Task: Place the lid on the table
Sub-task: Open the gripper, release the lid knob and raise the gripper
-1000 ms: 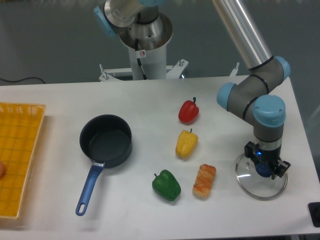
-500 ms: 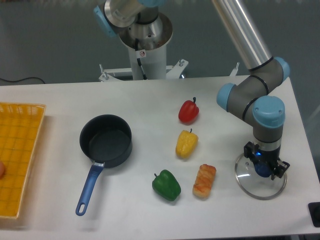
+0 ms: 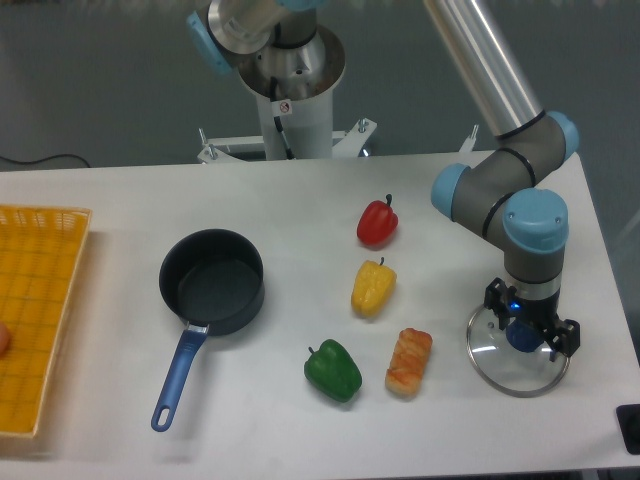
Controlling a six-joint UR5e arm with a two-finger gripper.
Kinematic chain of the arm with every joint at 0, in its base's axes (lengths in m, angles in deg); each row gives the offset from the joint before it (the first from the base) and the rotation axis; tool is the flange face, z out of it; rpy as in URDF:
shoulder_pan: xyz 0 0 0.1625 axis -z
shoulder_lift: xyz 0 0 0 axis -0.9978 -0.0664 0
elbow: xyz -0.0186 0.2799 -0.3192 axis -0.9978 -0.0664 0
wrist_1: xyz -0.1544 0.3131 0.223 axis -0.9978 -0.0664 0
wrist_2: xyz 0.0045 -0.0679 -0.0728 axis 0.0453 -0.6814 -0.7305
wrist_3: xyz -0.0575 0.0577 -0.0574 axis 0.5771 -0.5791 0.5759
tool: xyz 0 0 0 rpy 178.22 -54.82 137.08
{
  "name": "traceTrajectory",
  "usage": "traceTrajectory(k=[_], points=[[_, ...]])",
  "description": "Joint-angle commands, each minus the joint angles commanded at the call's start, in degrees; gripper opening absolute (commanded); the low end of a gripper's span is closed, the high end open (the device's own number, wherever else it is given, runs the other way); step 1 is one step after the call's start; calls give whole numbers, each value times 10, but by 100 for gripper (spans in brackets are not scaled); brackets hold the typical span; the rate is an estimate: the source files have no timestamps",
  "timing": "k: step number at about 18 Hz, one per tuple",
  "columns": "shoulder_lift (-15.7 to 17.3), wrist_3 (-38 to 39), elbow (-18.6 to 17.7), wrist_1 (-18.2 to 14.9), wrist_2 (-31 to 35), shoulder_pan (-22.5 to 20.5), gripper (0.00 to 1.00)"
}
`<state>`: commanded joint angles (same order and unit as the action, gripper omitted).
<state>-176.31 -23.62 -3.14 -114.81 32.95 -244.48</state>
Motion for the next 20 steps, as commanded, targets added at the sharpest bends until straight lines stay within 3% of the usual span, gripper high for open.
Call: traceTrajectory(k=[4,10,13,18,20], points=[[39,-3,-31,-3,-1,1,100],[93,3,-90,-5,3,37,100],[113,5,-105,-22,2,47,100],[158,5,-106,-132,3,65,100],[172,6,-105,-161,4,79,100]])
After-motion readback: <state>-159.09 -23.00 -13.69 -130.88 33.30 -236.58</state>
